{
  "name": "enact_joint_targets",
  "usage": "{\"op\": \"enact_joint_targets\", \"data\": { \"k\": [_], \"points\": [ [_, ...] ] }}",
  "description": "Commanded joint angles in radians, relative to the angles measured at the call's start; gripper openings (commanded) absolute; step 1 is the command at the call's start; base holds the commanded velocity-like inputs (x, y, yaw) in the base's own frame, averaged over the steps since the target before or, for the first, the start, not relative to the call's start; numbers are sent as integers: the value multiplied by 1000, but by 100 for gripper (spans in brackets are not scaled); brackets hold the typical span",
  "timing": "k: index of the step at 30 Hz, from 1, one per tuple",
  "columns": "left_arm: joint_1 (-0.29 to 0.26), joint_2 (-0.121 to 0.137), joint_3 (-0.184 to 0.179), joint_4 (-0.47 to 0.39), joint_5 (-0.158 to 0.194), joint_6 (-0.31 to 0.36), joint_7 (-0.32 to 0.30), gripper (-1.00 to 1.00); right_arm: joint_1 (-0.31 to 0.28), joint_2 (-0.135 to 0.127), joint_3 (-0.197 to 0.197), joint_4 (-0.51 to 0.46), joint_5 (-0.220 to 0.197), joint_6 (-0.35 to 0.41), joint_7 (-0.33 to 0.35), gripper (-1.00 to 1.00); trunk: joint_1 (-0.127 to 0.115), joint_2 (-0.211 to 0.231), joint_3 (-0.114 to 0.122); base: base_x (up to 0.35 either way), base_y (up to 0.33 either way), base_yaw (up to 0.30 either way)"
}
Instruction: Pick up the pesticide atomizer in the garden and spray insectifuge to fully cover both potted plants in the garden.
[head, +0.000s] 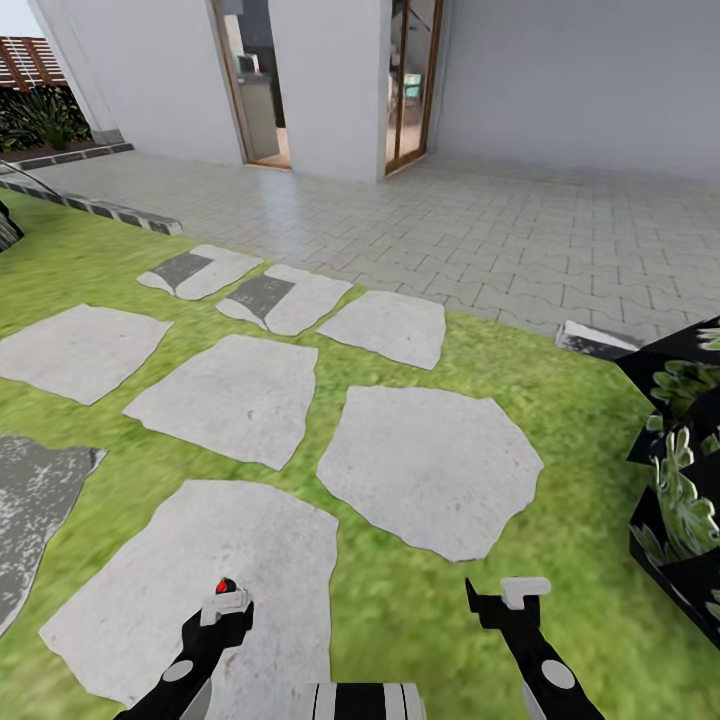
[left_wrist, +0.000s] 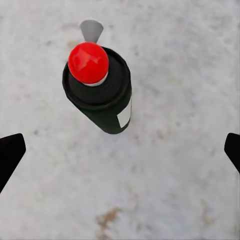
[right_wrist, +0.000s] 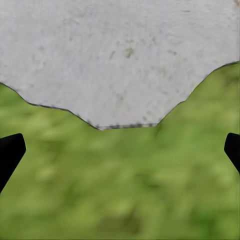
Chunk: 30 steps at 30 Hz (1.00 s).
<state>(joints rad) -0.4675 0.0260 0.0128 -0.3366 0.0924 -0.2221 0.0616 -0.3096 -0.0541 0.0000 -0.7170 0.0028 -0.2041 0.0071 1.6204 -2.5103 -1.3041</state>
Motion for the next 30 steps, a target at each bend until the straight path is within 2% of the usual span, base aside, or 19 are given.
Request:
{"op": "enact_joint_targets", "data": {
  "k": [1, 30],
  "points": [
    [0, 0, -2, 1, 11, -3, 0, 100, 0, 0, 0, 1, 0, -3, 1, 100, 0, 0, -1, 5, 0, 0],
    [-6, -1, -3, 1, 14, -3, 0, 100, 0, 0, 0, 1, 0, -4, 2, 100, 0, 0, -1, 34, 28, 0]
  ]
}}
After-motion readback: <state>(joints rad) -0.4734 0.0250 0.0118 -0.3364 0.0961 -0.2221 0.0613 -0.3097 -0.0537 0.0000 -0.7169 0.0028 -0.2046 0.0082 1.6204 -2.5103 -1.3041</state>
